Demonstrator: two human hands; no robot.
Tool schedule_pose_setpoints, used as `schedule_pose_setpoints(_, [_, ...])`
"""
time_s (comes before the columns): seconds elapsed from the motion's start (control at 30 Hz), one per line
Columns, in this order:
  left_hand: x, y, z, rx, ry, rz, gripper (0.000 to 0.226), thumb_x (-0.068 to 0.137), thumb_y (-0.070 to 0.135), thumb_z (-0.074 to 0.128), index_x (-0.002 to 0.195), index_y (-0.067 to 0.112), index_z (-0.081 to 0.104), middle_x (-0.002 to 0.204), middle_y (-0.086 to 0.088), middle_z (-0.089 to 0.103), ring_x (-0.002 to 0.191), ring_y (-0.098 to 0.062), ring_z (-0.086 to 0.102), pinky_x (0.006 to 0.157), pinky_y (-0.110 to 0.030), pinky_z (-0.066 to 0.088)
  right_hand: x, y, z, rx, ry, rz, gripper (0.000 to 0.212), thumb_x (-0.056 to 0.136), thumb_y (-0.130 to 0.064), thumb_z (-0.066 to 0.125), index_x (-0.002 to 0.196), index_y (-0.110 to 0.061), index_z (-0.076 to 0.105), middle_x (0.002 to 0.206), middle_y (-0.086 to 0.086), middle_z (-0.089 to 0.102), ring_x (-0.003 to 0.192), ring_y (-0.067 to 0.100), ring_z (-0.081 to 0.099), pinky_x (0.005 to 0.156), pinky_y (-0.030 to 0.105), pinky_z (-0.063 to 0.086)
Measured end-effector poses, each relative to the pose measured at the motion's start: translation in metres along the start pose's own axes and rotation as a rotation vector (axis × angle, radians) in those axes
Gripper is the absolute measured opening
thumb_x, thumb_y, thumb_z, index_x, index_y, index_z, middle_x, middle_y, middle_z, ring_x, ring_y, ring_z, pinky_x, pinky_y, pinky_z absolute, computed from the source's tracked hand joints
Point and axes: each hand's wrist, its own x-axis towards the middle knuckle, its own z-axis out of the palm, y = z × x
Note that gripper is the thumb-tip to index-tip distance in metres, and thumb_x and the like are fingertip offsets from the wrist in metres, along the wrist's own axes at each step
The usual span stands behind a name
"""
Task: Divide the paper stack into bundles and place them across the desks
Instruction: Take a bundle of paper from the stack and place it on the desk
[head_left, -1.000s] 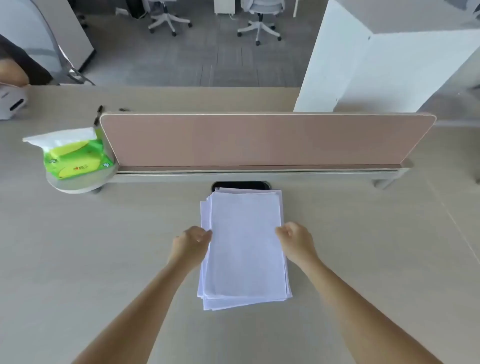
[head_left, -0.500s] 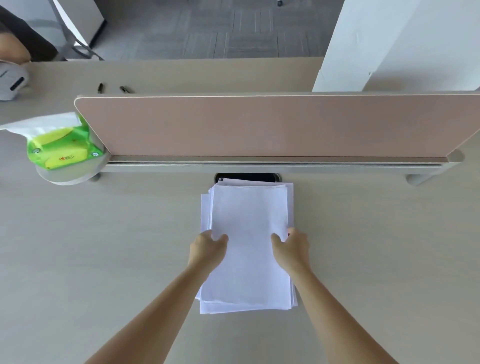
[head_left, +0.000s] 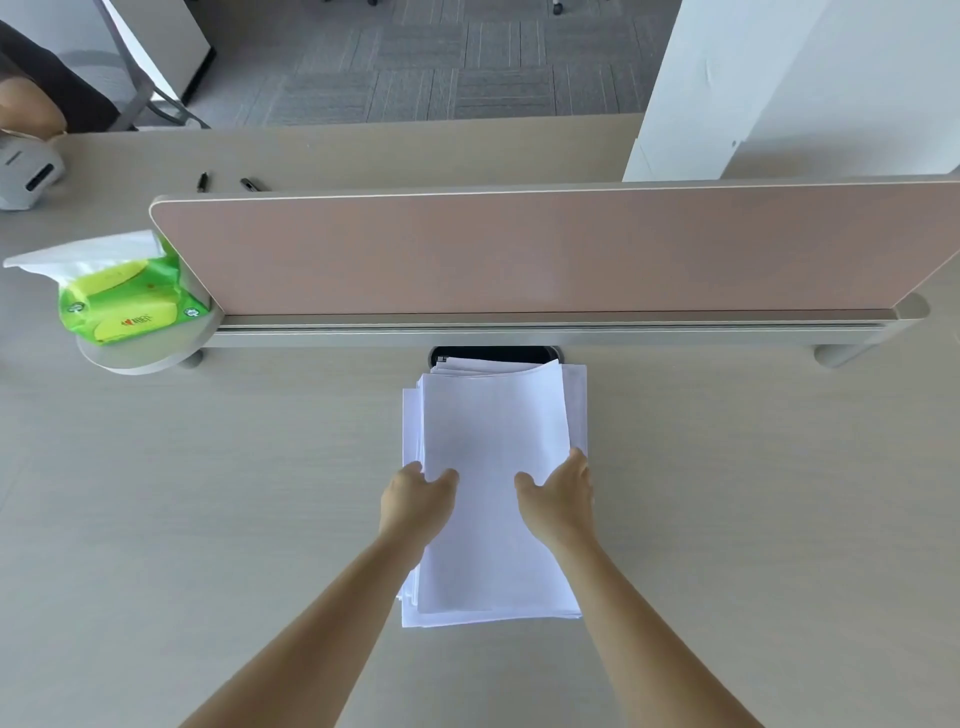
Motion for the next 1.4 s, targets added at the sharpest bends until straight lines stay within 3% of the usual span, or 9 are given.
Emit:
schedule_pose_setpoints(0.13, [-0.003, 0.003, 0.005, 0.029, -0.024, -0.001, 0.020, 0.087, 0.024, 0.052, 0.076, 0.009, 0.046, 0.072, -0.003, 0.041, 0.066, -0.022, 0.042, 0.049, -0.027, 0.022, 0.001, -0.001, -0.001, 0.007, 0.018, -0.001, 0.077, 0.089, -0.032, 0.060, 0.149, -0.004, 0.021, 0.154, 0.013, 0.033, 0.142, 0.033, 0.032, 0.112, 0.050, 0.035])
schedule_pose_setpoints(0.2, [0.003, 0.005, 0.008, 0.008, -0.040, -0.031, 0.032, 0.086, 0.030, 0.053, 0.105, 0.005, 0.060, 0.109, -0.014, 0.058, 0.096, -0.031, 0.055, 0.050, -0.026, 0.028, 0.003, -0.001, -0.005, 0.000, 0.021, 0.005, 0.078, 0.090, -0.031, 0.059, 0.151, -0.004, 0.019, 0.154, 0.014, 0.032, 0.142, 0.035, 0.029, 0.112, 0.048, 0.034])
schedule_pose_setpoints(0.27, [0.009, 0.004, 0.010, 0.013, -0.053, -0.070, 0.052, 0.087, 0.032, 0.052, 0.130, 0.003, 0.053, 0.139, -0.016, 0.049, 0.115, -0.031, 0.053, 0.053, -0.025, 0.033, 0.005, -0.001, -0.008, -0.006, 0.031, 0.001, 0.078, 0.091, -0.030, 0.058, 0.152, -0.003, 0.018, 0.154, 0.014, 0.032, 0.142, 0.036, 0.027, 0.111, 0.049, 0.035])
schedule_pose_setpoints(0.47, [0.006, 0.001, 0.016, 0.116, -0.051, -0.002, 0.039, 0.085, 0.034, 0.051, 0.112, 0.006, 0.056, 0.114, -0.015, 0.064, 0.092, -0.028, 0.060, 0.057, -0.029, 0.045, 0.002, 0.000, -0.010, -0.041, 0.044, -0.058, 0.078, 0.091, -0.031, 0.056, 0.152, -0.004, 0.017, 0.151, 0.015, 0.040, 0.138, 0.037, 0.037, 0.106, 0.053, 0.041])
schedule_pose_setpoints(0.6, [0.001, 0.006, 0.022, 0.148, -0.045, -0.048, 0.047, 0.081, 0.044, 0.051, 0.114, 0.011, 0.051, 0.118, -0.004, 0.054, 0.115, -0.033, 0.053, 0.087, -0.043, 0.052, -0.001, 0.001, -0.008, -0.053, 0.024, -0.069, 0.065, 0.091, -0.027, 0.056, 0.144, -0.002, 0.028, 0.145, 0.016, 0.045, 0.132, 0.037, 0.044, 0.102, 0.050, 0.045])
schedule_pose_setpoints(0.9, [0.009, 0.005, 0.020, 0.170, -0.040, -0.076, 0.049, 0.084, 0.043, 0.053, 0.120, 0.010, 0.050, 0.128, -0.007, 0.047, 0.119, -0.034, 0.050, 0.094, -0.049, 0.051, 0.001, -0.005, -0.009, -0.045, 0.014, -0.060, 0.068, 0.091, -0.031, 0.055, 0.146, -0.001, 0.028, 0.147, 0.015, 0.040, 0.133, 0.033, 0.041, 0.101, 0.049, 0.045])
schedule_pose_setpoints(1.1, [0.010, 0.003, 0.016, 0.135, -0.027, -0.066, 0.051, 0.088, 0.037, 0.054, 0.128, 0.006, 0.048, 0.129, -0.008, 0.047, 0.112, -0.032, 0.055, 0.073, -0.034, 0.047, 0.014, -0.010, -0.015, 0.105, -0.045, 0.047, 0.060, 0.090, -0.030, 0.055, 0.142, -0.004, 0.041, 0.142, 0.012, 0.043, 0.096, 0.027, 0.058, 0.070, 0.035, 0.049])
schedule_pose_setpoints(1.23, [0.008, 0.003, 0.016, 0.180, -0.005, -0.017, 0.042, 0.089, 0.037, 0.053, 0.116, 0.006, 0.049, 0.120, -0.010, 0.054, 0.107, -0.030, 0.056, 0.071, -0.033, 0.046, 0.011, -0.012, -0.010, -0.057, -0.033, 0.041, 0.058, 0.091, -0.033, 0.057, 0.138, -0.004, 0.038, 0.141, 0.015, 0.039, 0.121, 0.034, 0.046, 0.087, 0.040, 0.047])
schedule_pose_setpoints(1.4, [0.002, 0.008, 0.016, 0.241, 0.020, 0.011, 0.031, 0.090, 0.039, 0.053, 0.100, 0.011, 0.045, 0.114, -0.008, 0.052, 0.109, -0.031, 0.054, 0.091, -0.047, 0.052, 0.002, -0.012, 0.001, -0.086, -0.013, 0.043, 0.061, 0.090, -0.034, 0.059, 0.138, -0.006, 0.035, 0.143, 0.011, 0.044, 0.135, 0.035, 0.035, 0.107, 0.046, 0.033])
